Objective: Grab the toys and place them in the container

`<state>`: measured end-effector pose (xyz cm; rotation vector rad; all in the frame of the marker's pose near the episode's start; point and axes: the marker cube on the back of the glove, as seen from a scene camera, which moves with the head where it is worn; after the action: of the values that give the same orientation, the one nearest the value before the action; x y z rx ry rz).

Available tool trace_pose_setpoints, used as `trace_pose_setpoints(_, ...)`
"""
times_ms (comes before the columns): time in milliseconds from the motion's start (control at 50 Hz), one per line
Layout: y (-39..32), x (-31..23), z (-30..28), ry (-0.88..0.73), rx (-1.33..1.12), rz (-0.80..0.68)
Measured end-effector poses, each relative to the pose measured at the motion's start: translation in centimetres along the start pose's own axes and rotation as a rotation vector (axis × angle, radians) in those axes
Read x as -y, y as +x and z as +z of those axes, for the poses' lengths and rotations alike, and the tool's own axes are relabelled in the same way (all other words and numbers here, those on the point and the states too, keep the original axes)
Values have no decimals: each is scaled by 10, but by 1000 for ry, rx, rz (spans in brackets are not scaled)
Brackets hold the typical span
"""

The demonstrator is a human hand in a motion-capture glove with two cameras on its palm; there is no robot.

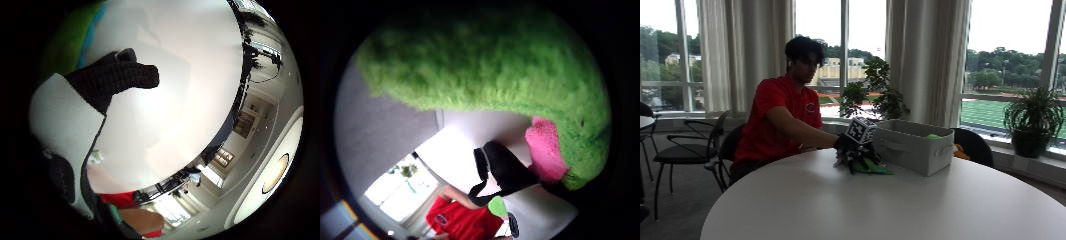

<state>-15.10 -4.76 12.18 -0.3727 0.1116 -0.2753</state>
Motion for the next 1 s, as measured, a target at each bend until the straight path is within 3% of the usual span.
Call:
trace_pose_setpoints(380,-12,-4,3,-7,-4,3)
trace_pose_setpoints(540,38,9,-15,204,-60,-30)
trace_pose_setpoints(660,30,7,-17,302,-54,-16)
trace_pose_setpoints(1001,45,-1,-53,415,115,0)
